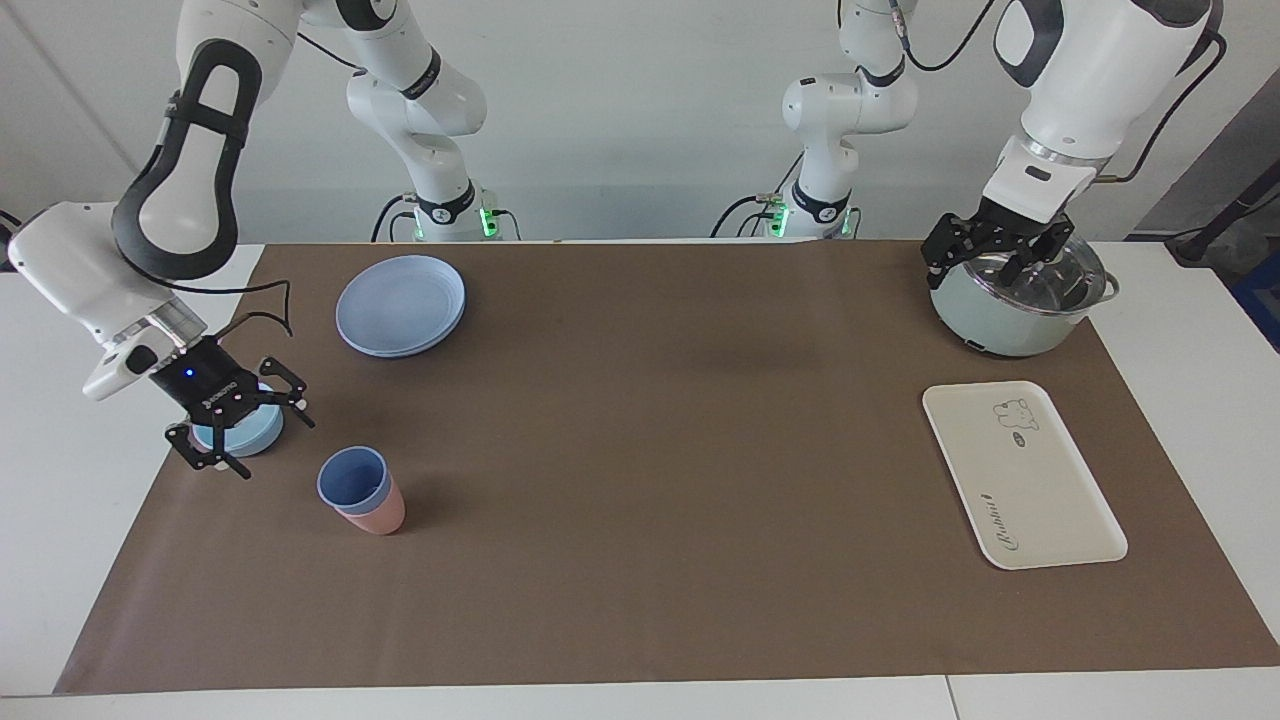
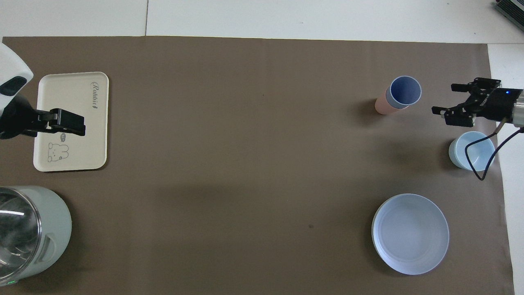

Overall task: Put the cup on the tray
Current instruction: 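Move the right gripper toward the nested blue and pink cups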

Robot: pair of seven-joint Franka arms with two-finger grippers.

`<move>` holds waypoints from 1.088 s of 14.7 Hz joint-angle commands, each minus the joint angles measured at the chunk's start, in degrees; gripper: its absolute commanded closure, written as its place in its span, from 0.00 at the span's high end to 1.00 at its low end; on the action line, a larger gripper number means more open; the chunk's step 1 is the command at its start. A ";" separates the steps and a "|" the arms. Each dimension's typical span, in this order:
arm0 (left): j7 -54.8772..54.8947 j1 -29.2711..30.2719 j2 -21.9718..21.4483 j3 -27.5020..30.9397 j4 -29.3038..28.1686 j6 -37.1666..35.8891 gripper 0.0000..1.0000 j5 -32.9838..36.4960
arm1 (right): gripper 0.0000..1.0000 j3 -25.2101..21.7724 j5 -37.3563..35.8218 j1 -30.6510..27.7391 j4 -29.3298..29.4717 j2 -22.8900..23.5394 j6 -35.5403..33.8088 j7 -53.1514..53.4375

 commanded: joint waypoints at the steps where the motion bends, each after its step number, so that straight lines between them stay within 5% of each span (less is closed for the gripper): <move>1: 0.71 0.18 -1.65 0.31 -1.92 0.76 1.00 -0.73 | 1.00 0.56 5.55 -0.86 -1.96 0.73 0.23 -5.68; 6: 0.36 0.09 -1.65 0.31 -1.92 0.32 1.00 -0.73 | 1.00 0.56 20.48 -1.12 -1.61 6.96 -0.39 -20.26; 16: 0.36 0.09 -1.65 0.31 -1.92 0.32 1.00 -0.73 | 1.00 0.74 32.56 0.37 -2.39 10.84 -3.02 -27.15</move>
